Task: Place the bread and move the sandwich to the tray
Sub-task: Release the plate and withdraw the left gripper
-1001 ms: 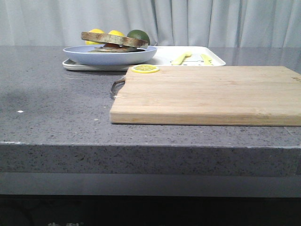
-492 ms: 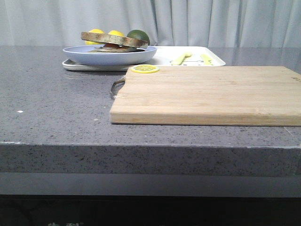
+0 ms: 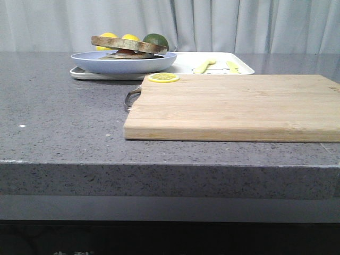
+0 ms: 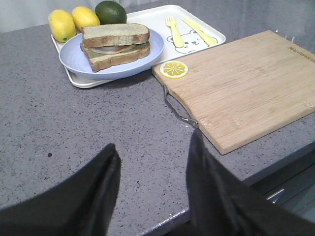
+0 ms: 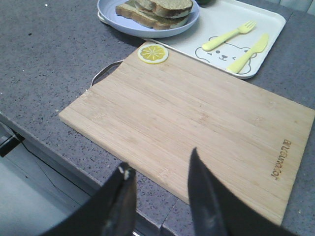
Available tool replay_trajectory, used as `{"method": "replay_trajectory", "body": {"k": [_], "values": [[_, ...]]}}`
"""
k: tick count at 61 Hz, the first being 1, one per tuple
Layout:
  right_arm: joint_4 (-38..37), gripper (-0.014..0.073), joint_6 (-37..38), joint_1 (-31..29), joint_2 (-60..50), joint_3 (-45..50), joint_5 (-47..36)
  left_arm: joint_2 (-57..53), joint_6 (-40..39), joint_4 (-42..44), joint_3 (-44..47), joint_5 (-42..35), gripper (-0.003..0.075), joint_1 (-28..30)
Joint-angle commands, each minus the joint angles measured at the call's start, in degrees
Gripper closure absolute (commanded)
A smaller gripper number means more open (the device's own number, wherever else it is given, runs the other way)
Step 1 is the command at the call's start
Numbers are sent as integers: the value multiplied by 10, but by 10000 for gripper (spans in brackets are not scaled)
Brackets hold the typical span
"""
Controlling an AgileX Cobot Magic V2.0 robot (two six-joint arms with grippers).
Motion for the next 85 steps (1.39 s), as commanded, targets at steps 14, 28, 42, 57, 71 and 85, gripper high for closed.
{"method": "replay_trajectory", "body": {"k": [14, 28, 42, 57, 71, 85], "values": [[5, 660, 0, -1, 1, -13, -47, 2, -7, -2, -14, -64, 738, -5], [6, 661, 0, -1, 2, -13, -42, 2, -7, -2, -14, -62, 738, -5], [6, 661, 0, -1, 2, -13, -42, 2, -7, -2, -14, -62, 738, -5], [6, 661, 0, -1, 2, -13, -42, -85, -7, -3, 57, -133, 738, 79], [6, 661, 0, -1, 2, -13, -42, -178, -7, -15, 158, -149, 738, 218], [6, 661, 0, -1, 2, -13, -42, -259, -67, 22, 267, -235, 738, 224]]}}
